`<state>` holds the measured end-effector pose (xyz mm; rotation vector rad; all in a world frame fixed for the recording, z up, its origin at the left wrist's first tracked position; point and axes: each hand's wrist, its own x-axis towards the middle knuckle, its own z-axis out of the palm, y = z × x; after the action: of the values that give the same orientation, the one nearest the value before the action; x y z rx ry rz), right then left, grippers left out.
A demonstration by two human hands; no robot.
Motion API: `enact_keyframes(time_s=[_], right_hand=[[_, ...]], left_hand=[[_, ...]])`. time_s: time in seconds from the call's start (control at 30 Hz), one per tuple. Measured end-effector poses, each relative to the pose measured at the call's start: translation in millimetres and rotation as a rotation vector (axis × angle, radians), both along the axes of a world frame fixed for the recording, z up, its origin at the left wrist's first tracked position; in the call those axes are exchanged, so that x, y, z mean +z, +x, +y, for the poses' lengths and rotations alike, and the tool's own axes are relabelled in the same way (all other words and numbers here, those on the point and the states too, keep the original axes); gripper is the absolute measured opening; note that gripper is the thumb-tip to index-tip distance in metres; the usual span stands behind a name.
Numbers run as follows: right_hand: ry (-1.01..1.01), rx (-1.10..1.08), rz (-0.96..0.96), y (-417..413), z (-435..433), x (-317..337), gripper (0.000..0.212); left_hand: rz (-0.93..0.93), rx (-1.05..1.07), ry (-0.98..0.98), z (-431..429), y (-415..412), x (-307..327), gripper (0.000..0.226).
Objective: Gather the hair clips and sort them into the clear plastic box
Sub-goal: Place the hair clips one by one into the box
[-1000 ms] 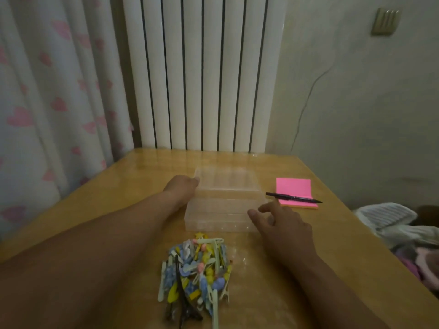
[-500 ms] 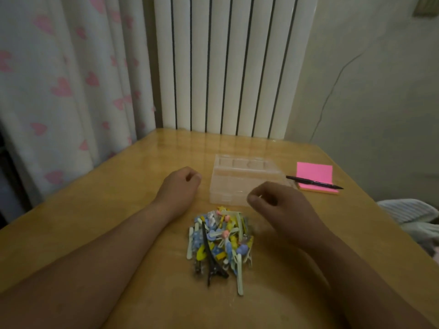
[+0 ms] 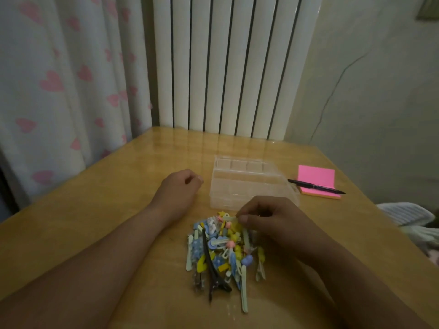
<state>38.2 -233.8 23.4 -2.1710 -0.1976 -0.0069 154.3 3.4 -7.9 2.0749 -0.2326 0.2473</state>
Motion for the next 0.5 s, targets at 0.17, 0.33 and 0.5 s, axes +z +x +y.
enact_keyframes(time_s=[0.17, 0.33, 0.5], right_hand=[[0.276, -0.031, 0.016, -3.0, -6.8, 6.7, 0.009], [0.367, -0.107, -0.073, -1.0, -10.9, 7.8, 0.014], [0.378, -0.149, -0.071, 2.5, -11.8, 4.1, 0.028]], left_hand=[[0.020, -0.006, -0.025, 0.3, -1.0, 1.6, 0.024], [0.019, -0.026, -0.021, 0.6, -2.0, 1.3, 0.024], [0.016, -0.046, -0.003, 0.9, -1.0, 0.0, 0.024]])
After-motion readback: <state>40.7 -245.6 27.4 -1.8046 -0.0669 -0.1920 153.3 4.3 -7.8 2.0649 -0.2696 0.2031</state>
